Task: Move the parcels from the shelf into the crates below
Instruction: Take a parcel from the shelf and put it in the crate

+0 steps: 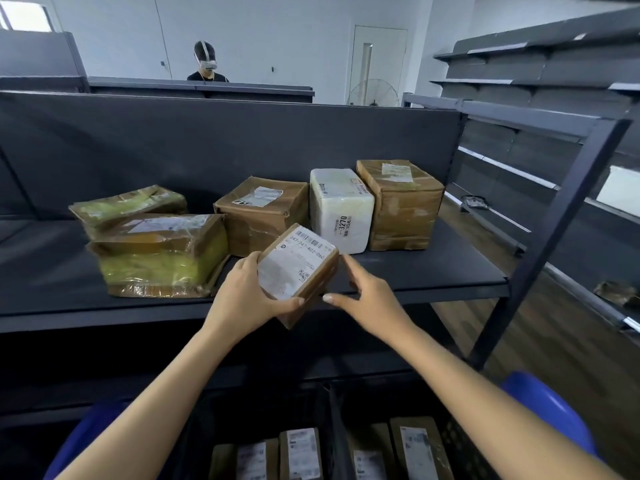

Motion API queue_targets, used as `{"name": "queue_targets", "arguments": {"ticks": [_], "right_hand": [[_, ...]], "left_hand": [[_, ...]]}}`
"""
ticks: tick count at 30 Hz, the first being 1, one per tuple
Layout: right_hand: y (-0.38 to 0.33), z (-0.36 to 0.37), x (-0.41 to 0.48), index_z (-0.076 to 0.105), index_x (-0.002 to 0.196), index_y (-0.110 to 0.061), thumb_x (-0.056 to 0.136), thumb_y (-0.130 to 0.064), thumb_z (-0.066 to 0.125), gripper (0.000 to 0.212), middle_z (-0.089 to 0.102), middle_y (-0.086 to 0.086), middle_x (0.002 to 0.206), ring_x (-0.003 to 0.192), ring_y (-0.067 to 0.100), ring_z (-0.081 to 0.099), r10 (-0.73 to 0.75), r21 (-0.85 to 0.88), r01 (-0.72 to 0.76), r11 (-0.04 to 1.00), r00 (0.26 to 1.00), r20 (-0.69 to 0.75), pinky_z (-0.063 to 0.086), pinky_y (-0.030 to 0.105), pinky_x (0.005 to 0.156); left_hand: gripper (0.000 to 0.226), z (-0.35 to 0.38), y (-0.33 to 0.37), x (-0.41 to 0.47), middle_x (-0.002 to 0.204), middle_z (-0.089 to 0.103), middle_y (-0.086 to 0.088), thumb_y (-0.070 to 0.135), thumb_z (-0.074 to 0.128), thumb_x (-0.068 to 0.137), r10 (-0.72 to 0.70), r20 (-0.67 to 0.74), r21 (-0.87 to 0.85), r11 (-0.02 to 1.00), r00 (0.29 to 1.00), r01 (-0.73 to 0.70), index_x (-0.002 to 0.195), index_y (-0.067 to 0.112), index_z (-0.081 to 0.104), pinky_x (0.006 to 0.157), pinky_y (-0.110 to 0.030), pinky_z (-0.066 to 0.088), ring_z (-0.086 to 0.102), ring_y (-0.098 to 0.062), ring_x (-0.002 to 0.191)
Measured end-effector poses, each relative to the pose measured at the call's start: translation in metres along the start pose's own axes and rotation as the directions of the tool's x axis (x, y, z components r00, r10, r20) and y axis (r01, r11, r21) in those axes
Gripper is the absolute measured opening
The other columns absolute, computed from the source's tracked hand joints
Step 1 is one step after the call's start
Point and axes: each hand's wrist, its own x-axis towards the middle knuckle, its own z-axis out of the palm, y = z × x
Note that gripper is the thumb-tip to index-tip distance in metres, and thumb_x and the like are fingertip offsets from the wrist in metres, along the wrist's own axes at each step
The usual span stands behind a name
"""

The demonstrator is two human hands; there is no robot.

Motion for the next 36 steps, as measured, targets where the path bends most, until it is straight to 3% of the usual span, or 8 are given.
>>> {"name": "queue_targets", "arguments": {"ticks": [3, 7, 10, 15, 19, 25, 31, 36], "right_hand": [[-0.008, 0.027, -0.019, 0.012, 0.153, -0.030, 0.065, -0.059, 0.077, 0.114, 0.033, -0.007, 0.155, 0.139, 0.008, 0.032, 0.030, 0.019, -0.031, 0.999, 0.999, 0.029, 0.027, 0.018, 0.104], [-0.014, 0.059, -0.029, -0.006, 0.151, -0.037, 0.059, -0.052, 0.084, 0.129, 0.035, -0.009, 0.153, 0.134, 0.013, 0.042, 0.097, 0.178, -0.106, 0.978, 0.993, 0.061, 0.039, 0.035, 0.109], [-0.011, 0.066, -0.029, 0.008, 0.151, -0.036, 0.067, -0.031, 0.084, 0.114, 0.050, -0.011, 0.140, 0.120, 0.006, 0.055, 0.050, 0.379, -0.033, 0.925, 0.998, -0.035, 0.051, 0.040, 0.098], [0.000, 0.053, -0.033, 0.027, 0.137, -0.057, 0.079, -0.031, 0.076, 0.081, 0.064, -0.022, 0.120, 0.109, -0.003, 0.061, 0.014, 0.370, 0.035, 0.928, 0.992, -0.128, 0.050, 0.016, 0.089], [0.010, 0.044, -0.038, 0.035, 0.148, -0.029, 0.089, -0.019, 0.068, 0.068, 0.061, -0.021, 0.123, 0.114, -0.007, 0.057, 0.002, 0.386, 0.036, 0.922, 0.995, -0.097, 0.046, 0.014, 0.095], [0.010, 0.043, -0.047, 0.033, 0.150, -0.020, 0.092, -0.015, 0.063, 0.065, 0.057, -0.026, 0.119, 0.111, -0.016, 0.053, 0.005, 0.327, 0.041, 0.944, 0.990, -0.140, 0.040, 0.003, 0.090], [0.005, 0.039, -0.055, 0.022, 0.153, -0.024, 0.092, -0.021, 0.064, 0.074, 0.051, -0.016, 0.136, 0.125, -0.005, 0.048, -0.078, 0.286, 0.102, 0.953, 0.993, -0.091, 0.039, 0.018, 0.105], [0.002, 0.032, -0.055, 0.020, 0.153, -0.032, 0.072, -0.069, 0.065, 0.099, 0.044, -0.019, 0.145, 0.131, -0.006, 0.041, -0.017, 0.371, -0.005, 0.929, 0.998, 0.055, 0.035, 0.024, 0.111]], "left_hand": [[0.118, 0.011, 0.009, -0.007, 0.141, 0.044, -0.006, 0.063, 0.079, 0.050, -0.028, -0.094, -0.027, 0.999, 0.995, 0.026, 0.144, 0.010, 0.030, 0.092, -0.027, 0.037, 0.043, -0.020, 0.127], [0.122, 0.025, 0.023, -0.022, 0.145, 0.039, -0.011, 0.058, 0.082, 0.055, -0.056, -0.131, -0.052, 0.997, 0.990, 0.049, 0.148, 0.005, 0.023, 0.095, -0.028, 0.037, 0.038, -0.024, 0.132], [0.117, 0.033, 0.031, -0.035, 0.146, 0.039, -0.010, 0.060, 0.078, 0.059, -0.048, -0.119, -0.076, 0.996, 0.992, 0.040, 0.147, 0.007, 0.022, 0.091, -0.025, 0.036, 0.039, -0.022, 0.132], [0.088, 0.030, 0.028, -0.049, 0.140, 0.044, 0.002, 0.053, 0.072, 0.071, 0.039, -0.139, -0.116, 0.992, 0.990, -0.055, 0.142, 0.019, 0.034, 0.077, -0.011, 0.032, 0.048, -0.010, 0.120], [0.065, 0.021, 0.019, -0.048, 0.134, 0.049, 0.010, 0.053, 0.058, 0.082, 0.025, -0.106, -0.239, 0.970, 0.994, -0.049, 0.138, 0.023, 0.046, 0.076, -0.001, 0.034, 0.041, 0.014, 0.103], [0.034, 0.020, 0.019, -0.046, 0.110, 0.066, 0.020, 0.043, 0.056, 0.092, -0.171, 0.060, -0.668, 0.725, 0.983, 0.167, 0.124, 0.035, 0.059, 0.080, -0.010, 0.043, 0.059, 0.002, 0.106], [0.042, 0.019, 0.018, -0.051, 0.113, 0.070, 0.014, 0.050, 0.060, 0.081, -0.095, 0.192, -0.749, 0.629, 0.977, 0.208, 0.121, 0.036, 0.061, 0.101, -0.039, 0.046, 0.064, -0.009, 0.108], [0.036, 0.017, 0.014, -0.055, 0.111, 0.071, 0.011, 0.042, 0.064, 0.084, -0.076, 0.133, -0.772, 0.617, 0.988, 0.152, 0.119, 0.034, 0.062, 0.100, -0.041, 0.048, 0.066, -0.009, 0.104]]}}
